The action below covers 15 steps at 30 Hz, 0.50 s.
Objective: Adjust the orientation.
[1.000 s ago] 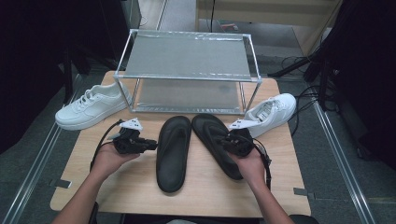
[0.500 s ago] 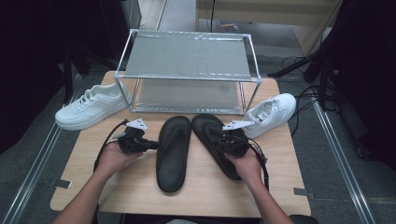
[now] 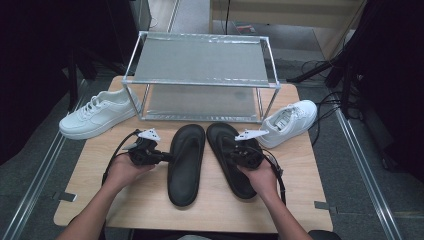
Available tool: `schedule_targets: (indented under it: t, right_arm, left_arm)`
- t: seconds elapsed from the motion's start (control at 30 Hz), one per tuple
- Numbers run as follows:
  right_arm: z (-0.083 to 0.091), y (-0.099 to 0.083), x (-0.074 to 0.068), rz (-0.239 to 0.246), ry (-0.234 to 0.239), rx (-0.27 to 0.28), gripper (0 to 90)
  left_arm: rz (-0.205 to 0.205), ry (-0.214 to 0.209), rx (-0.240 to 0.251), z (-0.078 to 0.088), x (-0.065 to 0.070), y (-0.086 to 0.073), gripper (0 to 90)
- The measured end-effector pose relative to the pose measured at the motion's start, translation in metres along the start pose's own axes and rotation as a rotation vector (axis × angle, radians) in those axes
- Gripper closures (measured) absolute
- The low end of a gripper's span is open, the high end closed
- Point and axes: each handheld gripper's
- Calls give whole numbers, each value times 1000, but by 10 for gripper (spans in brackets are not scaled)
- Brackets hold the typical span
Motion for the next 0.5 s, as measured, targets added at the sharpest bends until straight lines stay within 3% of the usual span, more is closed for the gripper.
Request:
schedule_targets:
  t: [0.13,0.17,0.5]
  right_arm:
    - [0,0,0,-2,4,3,888]
    - [1,0,0,-5,9,6,886]
    - [0,0,1,-4,8,10,883]
  left_arm:
    - [-2,25,-7,0,5,2,868]
    - [-4,5,-2,0,5,2,899]
    - [-65,-23,-21,-12,24,12,899]
Point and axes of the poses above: each handheld gripper's, and its own axes: z roughly backward along the jaws, y roughly out of its top, x roughly to its right, and after that the axes turned 12 degrees about -x, right-handed
